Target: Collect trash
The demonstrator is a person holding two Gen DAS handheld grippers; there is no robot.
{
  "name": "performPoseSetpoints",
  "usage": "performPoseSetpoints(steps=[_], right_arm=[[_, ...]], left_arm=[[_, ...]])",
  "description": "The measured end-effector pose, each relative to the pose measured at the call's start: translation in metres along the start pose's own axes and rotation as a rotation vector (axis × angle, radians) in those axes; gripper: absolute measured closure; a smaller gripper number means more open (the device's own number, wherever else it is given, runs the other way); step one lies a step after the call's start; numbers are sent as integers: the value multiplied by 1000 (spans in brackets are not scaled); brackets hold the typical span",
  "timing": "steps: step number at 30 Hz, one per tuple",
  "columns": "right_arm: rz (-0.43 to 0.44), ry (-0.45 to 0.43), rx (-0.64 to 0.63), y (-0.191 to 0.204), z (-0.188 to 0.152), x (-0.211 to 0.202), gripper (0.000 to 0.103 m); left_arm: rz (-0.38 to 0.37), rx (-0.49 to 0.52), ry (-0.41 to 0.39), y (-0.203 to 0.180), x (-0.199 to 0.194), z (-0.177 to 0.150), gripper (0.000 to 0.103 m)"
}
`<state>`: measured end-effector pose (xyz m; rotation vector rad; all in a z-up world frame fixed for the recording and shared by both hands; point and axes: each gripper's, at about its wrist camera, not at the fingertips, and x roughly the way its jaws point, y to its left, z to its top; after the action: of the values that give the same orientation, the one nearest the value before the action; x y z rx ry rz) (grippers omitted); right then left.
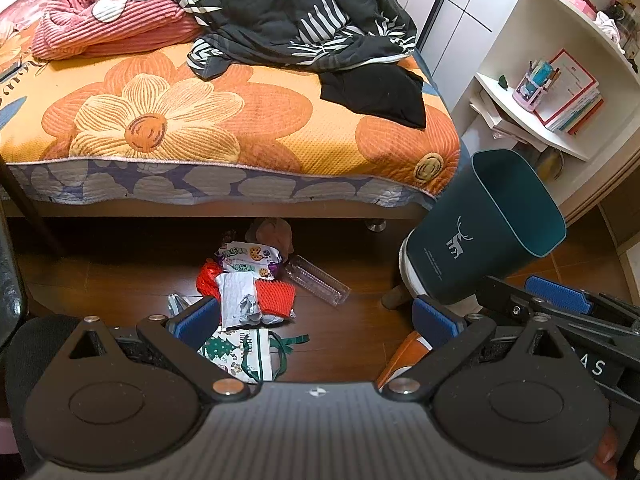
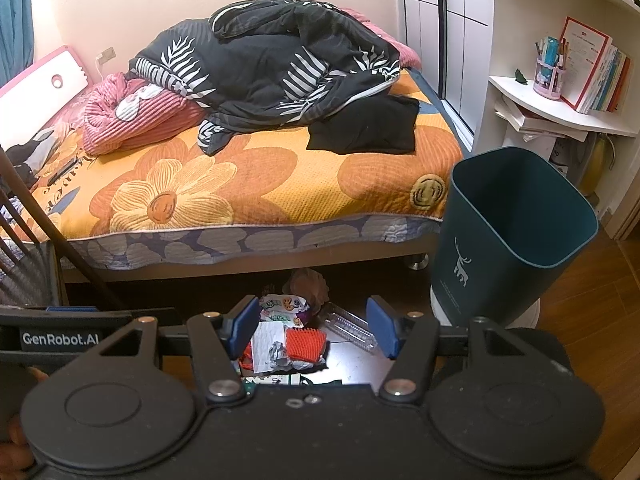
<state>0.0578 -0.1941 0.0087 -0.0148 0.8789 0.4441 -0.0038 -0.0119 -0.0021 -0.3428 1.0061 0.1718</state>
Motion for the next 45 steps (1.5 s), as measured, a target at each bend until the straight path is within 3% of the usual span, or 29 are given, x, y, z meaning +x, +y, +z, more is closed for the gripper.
performPoseSetpoints(steps=[15,23,34,45], right_arm=[[-3,21,-14,0,7,4,43],[9,48,-37,-4,20,25,43],[78,21,-128,-11,57,112,43],[85,219,-254,-11,42,264,43]], left_arm=[[-16,-18,15,9,4,8,0],[-12,-35,11,18,25,21,0],[91,-128,-7,79,97,68,0],[155,-175,130,136,221,87,0]])
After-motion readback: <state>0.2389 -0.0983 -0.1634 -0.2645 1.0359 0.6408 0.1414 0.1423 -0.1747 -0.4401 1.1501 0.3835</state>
